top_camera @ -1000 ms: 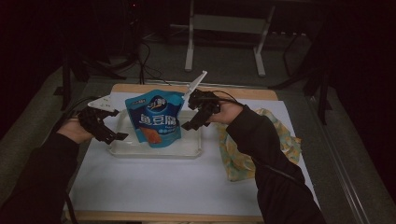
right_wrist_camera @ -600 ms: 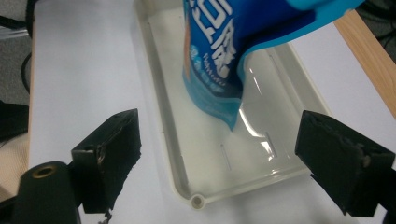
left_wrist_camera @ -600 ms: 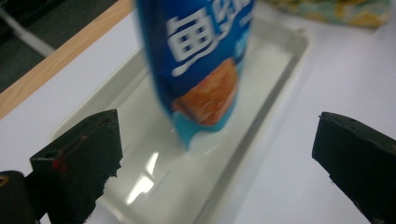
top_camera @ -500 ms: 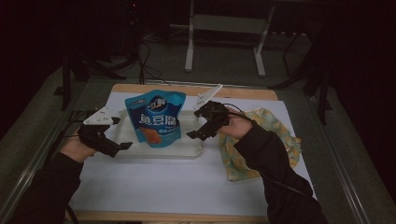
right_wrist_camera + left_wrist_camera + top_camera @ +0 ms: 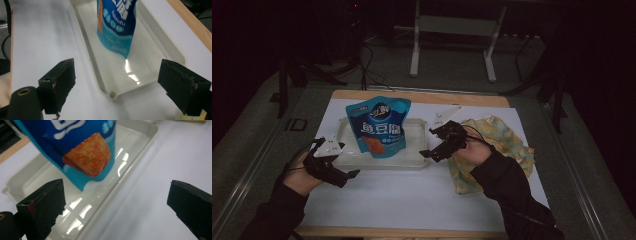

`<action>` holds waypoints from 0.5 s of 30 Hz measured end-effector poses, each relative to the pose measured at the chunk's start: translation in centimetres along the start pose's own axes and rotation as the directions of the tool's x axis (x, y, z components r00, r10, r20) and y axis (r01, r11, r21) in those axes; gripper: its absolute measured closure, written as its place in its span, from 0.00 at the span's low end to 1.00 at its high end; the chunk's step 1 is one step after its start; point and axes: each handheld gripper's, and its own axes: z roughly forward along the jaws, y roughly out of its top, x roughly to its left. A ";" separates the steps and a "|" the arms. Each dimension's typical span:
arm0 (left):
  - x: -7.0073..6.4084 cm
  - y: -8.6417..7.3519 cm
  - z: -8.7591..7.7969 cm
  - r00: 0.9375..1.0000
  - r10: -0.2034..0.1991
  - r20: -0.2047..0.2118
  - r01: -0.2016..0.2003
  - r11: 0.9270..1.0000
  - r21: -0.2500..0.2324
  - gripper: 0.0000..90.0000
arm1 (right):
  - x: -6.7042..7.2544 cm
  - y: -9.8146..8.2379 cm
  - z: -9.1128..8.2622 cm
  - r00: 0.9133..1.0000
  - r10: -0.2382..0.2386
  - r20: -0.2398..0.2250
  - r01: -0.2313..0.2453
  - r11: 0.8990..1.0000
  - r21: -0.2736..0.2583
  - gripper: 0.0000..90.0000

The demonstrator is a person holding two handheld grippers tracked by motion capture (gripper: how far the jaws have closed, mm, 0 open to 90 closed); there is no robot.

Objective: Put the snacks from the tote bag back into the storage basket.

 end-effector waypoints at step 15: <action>-3.8 -1.8 1.9 0.999 -0.018 0.042 0.019 0.999 -0.044 0.03 | 2.4 -7.4 -2.5 0.997 0.061 0.051 -0.056 0.993 -0.104 0.16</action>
